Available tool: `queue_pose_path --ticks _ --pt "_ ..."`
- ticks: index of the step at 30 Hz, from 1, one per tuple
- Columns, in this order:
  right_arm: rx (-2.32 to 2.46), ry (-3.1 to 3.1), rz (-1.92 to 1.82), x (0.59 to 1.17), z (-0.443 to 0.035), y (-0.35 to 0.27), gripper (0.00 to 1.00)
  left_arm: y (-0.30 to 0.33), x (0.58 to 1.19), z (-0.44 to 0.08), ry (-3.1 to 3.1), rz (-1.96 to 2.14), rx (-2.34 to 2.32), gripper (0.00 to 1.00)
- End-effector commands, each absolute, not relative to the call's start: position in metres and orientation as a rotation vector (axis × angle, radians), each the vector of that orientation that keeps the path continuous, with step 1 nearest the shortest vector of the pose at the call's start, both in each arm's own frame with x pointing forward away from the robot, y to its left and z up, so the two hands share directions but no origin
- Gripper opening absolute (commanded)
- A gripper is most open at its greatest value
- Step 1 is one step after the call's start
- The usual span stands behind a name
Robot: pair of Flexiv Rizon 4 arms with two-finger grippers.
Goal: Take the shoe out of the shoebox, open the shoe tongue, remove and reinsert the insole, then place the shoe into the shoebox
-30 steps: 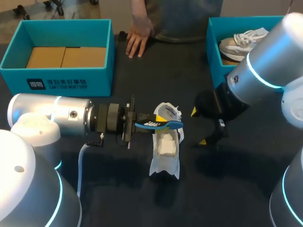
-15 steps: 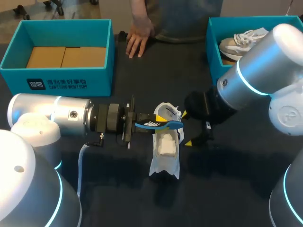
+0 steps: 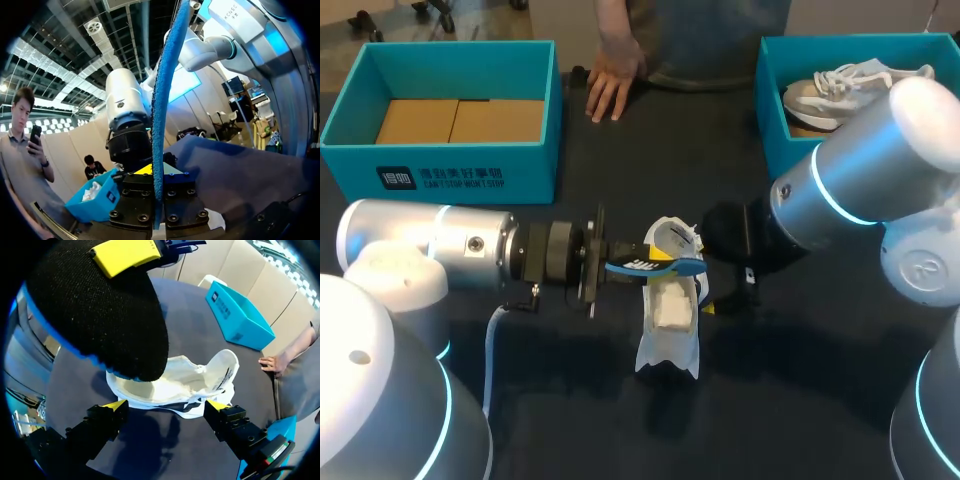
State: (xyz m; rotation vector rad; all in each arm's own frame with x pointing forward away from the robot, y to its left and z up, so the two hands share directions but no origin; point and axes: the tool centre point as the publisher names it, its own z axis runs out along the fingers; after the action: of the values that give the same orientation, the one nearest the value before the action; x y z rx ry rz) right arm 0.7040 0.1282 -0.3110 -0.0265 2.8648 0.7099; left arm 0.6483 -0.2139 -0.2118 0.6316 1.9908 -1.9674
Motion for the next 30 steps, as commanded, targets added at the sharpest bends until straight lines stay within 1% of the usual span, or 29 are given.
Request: queue_pose_path --ticks 1,18,30 --pt "-0.025 2.863 0.707 0.703 -0.312 0.129 1.0 -0.215 0.644 -0.218 2.011 -1.953 0.632 0.0" --pt "-0.025 2.863 0.707 0.703 -0.312 0.129 1.0 -0.215 0.643 -0.258 2.079 -1.878 0.574 0.0" --pt "-0.025 2.863 0.707 0.703 -0.312 0.129 1.0 -0.22 0.64 -0.273 2.091 -1.882 0.536 0.0"
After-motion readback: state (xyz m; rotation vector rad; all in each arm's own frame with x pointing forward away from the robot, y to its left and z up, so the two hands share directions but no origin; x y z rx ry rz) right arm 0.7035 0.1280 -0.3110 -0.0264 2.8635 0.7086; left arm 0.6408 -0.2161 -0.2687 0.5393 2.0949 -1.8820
